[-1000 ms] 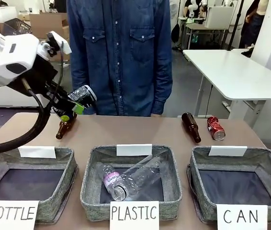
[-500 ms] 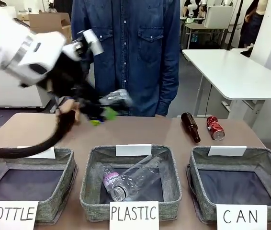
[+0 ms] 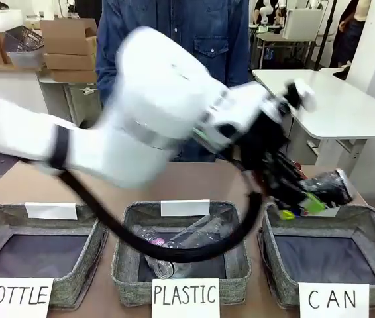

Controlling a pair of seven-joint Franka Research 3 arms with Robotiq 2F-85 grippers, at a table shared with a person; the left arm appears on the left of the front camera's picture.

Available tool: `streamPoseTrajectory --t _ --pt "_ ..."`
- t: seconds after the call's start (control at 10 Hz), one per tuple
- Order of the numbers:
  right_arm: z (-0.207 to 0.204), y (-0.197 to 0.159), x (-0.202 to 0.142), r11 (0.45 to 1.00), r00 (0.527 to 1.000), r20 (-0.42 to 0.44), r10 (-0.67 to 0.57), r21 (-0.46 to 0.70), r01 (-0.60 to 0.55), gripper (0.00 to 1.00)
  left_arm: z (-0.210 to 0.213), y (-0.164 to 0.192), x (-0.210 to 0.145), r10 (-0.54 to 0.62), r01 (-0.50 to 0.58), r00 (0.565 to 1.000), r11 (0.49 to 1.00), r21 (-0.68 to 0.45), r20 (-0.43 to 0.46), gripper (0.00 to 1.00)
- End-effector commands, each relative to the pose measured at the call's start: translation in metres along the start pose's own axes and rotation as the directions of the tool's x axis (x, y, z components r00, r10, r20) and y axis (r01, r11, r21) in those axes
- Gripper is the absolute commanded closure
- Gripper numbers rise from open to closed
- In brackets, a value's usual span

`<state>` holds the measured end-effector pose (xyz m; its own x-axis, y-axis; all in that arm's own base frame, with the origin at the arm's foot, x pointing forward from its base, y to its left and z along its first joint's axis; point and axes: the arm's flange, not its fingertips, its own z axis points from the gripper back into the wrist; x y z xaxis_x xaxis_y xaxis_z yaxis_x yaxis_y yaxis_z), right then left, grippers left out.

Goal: Sort the can waste into the basket.
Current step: Pick up the can waste from the table and place it in the right Fabric basket.

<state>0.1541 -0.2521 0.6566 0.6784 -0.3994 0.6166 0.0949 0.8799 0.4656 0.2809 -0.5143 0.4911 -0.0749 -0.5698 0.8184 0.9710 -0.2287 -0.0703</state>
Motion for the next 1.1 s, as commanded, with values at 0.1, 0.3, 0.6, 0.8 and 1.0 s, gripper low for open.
streamPoseTrajectory --t 0.1,0.3,0.6,0.8,1.0 --pt "-0.018 0.022 0.008 0.999 0.999 -0.013 0.032 0.03 -0.031 0.0 -0.09 0.056 0.007 0.145 -0.118 0.984 0.967 0.227 -0.108 0.61" --pt "-0.018 0.022 0.008 0.999 0.999 -0.013 0.032 0.03 -0.031 0.0 -0.097 0.068 0.009 0.186 -0.156 0.975 0.963 0.221 -0.122 0.61" --pt "-0.018 0.022 0.008 0.999 0.999 -0.013 0.032 0.03 -0.031 0.0 -0.104 0.073 0.006 0.226 -0.189 0.959 0.96 0.207 -0.173 0.27" --pt "-0.018 0.022 0.008 0.999 0.999 -0.013 0.032 0.03 -0.031 0.0 -0.103 0.069 0.006 0.21 -0.176 0.961 0.967 0.184 -0.18 0.0" --pt "-0.018 0.022 0.008 0.999 0.999 -0.013 0.032 0.03 -0.031 0.0 -0.099 0.067 0.008 0.2 -0.169 0.966 0.968 0.184 -0.165 0.0"
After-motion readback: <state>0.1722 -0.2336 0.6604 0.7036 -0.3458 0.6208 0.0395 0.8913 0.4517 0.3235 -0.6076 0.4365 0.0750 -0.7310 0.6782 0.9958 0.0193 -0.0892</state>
